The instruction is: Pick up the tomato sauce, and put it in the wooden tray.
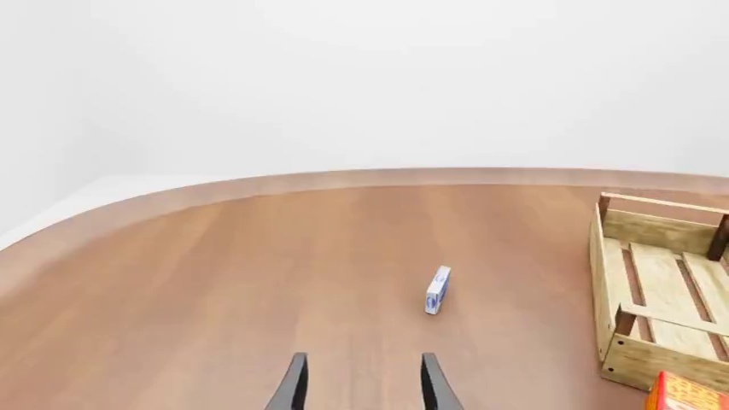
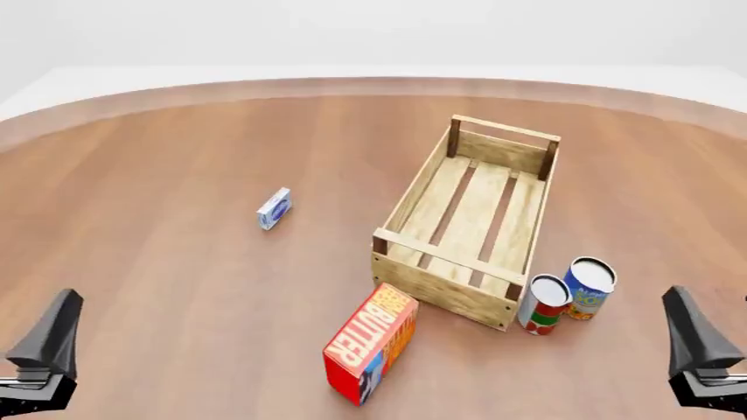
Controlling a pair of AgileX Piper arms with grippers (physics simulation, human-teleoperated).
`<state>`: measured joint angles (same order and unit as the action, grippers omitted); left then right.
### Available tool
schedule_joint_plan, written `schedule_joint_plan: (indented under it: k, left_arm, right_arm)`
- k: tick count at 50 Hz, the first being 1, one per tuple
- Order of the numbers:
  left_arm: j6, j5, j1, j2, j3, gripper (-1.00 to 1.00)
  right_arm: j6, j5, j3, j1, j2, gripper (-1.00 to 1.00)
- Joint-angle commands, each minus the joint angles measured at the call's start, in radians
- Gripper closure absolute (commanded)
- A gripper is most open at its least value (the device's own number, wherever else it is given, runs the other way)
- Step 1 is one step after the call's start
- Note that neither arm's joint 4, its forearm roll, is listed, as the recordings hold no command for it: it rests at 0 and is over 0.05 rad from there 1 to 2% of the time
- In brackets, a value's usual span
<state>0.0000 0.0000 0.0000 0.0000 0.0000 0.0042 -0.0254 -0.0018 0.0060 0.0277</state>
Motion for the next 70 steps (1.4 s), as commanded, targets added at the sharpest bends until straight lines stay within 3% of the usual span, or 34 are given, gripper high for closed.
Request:
schedule_joint_plan:
  k: [1,39,52,53,54,70]
  left_arm:
    - [0.0,0.0,0.0,0.0,0.0,-1.0]
    - [0.0,0.0,0.0,0.0,0.0,-1.0]
    - [0.0,0.0,0.0,0.0,0.0,-1.0]
    - [0.0,0.0,0.0,0.0,0.0,-1.0]
    - [0.0,0.0,0.0,0.0,0.0,-1.0]
    - [0.0,0.0,0.0,0.0,0.0,-1.0]
  right_arm:
    - [-0.004,0.031,-0.004,-0.007,-0.023,-1.0]
    - [-0.022,0.162,-0.033,0.032,-0.01,-1.0]
    - [-0.016,0.126,-0.03,0.056,0.076,-1.0]
    - [-0.019,0.056,-0.033,0.078,0.199,-1.0]
    - [-0.022,0.046,-0.032,0.077,0.21,-1.0]
    - [-0.048,0.023,-0.024,0.082,0.268,-1.0]
